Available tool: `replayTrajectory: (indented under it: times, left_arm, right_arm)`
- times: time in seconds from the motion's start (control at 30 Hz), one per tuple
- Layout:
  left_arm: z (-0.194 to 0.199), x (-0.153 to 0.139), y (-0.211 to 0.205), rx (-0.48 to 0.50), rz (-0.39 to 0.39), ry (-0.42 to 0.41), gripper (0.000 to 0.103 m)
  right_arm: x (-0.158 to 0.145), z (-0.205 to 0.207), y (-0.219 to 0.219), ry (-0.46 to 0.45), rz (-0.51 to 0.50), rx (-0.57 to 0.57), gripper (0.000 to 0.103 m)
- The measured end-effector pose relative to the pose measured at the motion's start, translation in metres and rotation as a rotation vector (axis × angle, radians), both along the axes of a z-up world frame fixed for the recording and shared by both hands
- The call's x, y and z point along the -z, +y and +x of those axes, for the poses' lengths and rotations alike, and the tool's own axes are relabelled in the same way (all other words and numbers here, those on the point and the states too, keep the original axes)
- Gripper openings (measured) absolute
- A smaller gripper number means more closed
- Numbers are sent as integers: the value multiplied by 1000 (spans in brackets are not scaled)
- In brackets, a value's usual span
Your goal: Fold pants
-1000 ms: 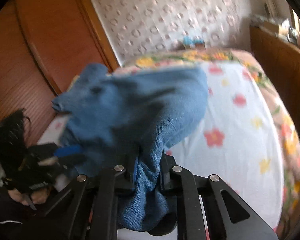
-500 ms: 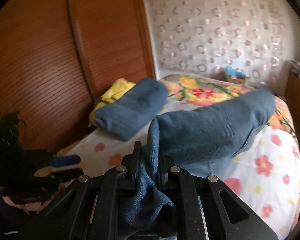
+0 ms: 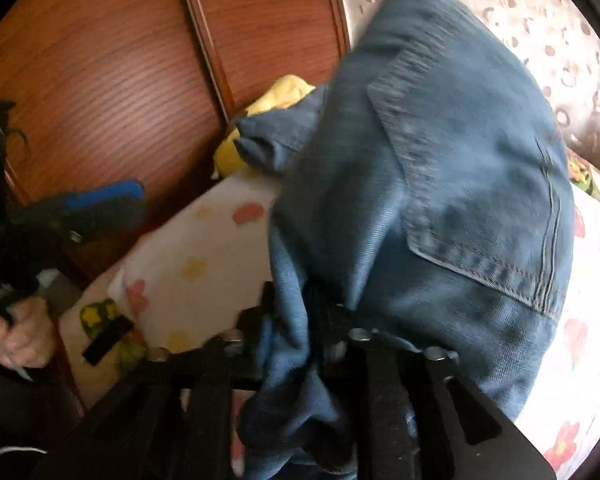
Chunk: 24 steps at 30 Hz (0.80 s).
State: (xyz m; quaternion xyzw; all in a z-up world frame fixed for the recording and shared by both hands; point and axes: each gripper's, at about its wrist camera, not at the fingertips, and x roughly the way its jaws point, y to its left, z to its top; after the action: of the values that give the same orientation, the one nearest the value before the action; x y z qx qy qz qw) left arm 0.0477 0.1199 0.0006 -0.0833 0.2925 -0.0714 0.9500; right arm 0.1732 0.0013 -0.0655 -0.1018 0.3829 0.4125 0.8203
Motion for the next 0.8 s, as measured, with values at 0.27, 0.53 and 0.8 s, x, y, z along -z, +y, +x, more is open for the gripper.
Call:
replayTrajectory:
  times: [0.27,0.53,0.8]
  left_arm:
    - [5,-9,-20,53,3,-26,27]
    - [41,1,-63,160,6,12,27]
    - [62,49,-60,133,56,156,27]
  right_arm:
    - [-66,-29,-60,-147,70,45,56]
    - [-76,43,-104,-228,-13,217,56]
    - [-59,116,-88,-162,-28,193,66]
